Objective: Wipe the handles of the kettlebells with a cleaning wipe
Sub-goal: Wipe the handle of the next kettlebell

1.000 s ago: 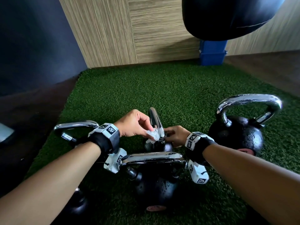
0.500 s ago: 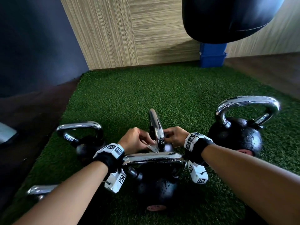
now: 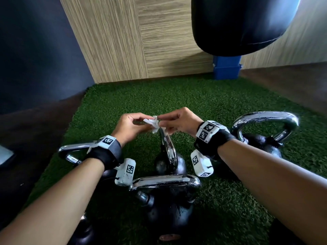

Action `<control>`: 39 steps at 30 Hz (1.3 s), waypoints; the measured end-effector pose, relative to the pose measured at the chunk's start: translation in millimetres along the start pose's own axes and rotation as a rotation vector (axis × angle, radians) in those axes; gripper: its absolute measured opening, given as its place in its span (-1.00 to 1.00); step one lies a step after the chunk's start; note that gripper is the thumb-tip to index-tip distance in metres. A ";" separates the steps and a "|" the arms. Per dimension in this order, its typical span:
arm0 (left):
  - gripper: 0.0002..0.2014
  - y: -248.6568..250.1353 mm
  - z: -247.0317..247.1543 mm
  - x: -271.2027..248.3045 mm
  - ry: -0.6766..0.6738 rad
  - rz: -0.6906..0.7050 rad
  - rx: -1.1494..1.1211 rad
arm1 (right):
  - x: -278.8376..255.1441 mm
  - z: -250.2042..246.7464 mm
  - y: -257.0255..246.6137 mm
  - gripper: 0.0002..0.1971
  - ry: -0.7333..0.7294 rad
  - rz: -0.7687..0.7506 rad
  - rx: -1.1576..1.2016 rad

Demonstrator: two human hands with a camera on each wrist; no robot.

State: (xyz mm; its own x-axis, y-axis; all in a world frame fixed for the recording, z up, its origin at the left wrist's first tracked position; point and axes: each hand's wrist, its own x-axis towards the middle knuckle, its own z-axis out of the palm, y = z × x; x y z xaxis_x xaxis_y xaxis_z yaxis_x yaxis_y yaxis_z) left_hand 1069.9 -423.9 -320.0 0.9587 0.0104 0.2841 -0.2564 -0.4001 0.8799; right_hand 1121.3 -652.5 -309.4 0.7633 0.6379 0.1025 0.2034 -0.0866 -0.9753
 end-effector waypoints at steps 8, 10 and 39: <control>-0.49 -2.8 2.3 5.0 -0.132 -0.150 -0.230 | 4.1 10.2 3.2 -0.66 0.141 0.027 0.089; -0.46 -7.3 5.5 10.3 -0.150 -0.198 -0.232 | 3.1 6.4 6.9 -0.71 0.199 0.039 0.090; -0.60 -64.0 60.5 -31.6 -0.782 -0.153 0.880 | -11.5 0.1 90.6 -0.82 0.590 0.370 -0.191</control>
State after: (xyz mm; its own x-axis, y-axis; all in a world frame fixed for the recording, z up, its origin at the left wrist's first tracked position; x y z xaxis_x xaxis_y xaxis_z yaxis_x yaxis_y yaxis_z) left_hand 1063.5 -454.1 -408.3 0.8652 -0.3272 -0.3799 -0.2528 -0.9390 0.2330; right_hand 1130.9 -667.6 -398.9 0.9959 0.0261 -0.0869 -0.0703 -0.3836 -0.9208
